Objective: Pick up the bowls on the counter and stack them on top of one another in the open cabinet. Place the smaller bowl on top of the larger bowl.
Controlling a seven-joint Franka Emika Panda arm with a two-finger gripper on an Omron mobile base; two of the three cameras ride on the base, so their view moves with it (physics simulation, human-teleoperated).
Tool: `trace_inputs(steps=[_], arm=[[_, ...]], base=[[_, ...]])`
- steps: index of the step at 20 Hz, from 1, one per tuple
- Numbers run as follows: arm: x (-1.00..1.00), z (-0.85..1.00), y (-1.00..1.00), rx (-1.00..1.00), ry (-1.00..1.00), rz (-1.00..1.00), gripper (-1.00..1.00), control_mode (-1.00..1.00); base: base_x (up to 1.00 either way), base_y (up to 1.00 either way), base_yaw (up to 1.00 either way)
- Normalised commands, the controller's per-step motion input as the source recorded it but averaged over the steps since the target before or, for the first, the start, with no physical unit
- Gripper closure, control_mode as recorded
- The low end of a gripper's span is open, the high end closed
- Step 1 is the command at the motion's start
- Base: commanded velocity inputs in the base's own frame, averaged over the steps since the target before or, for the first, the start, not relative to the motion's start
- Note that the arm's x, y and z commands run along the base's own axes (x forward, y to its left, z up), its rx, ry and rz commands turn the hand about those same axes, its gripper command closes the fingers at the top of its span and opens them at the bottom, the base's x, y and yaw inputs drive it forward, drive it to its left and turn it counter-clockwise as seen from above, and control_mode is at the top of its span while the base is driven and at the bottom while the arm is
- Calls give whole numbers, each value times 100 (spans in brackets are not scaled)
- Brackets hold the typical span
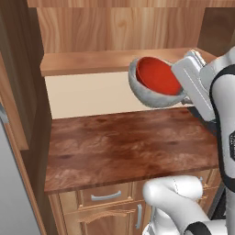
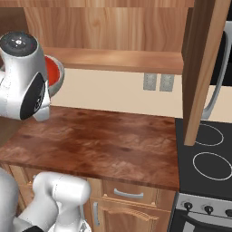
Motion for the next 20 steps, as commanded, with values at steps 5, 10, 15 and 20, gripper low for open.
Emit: trace_inputs(steps=[5,10,15,20], arm=[[-35,74,-25,1,-2,-5,100,-100],[0,6,-1,0,-4,-1,100,-100],[44,0,0,1,0,0,100,-100],[61,0,-1,2,0,0,100,-100]], base=[[0,0,0],[0,0,0],[0,0,0],[0,0,0]])
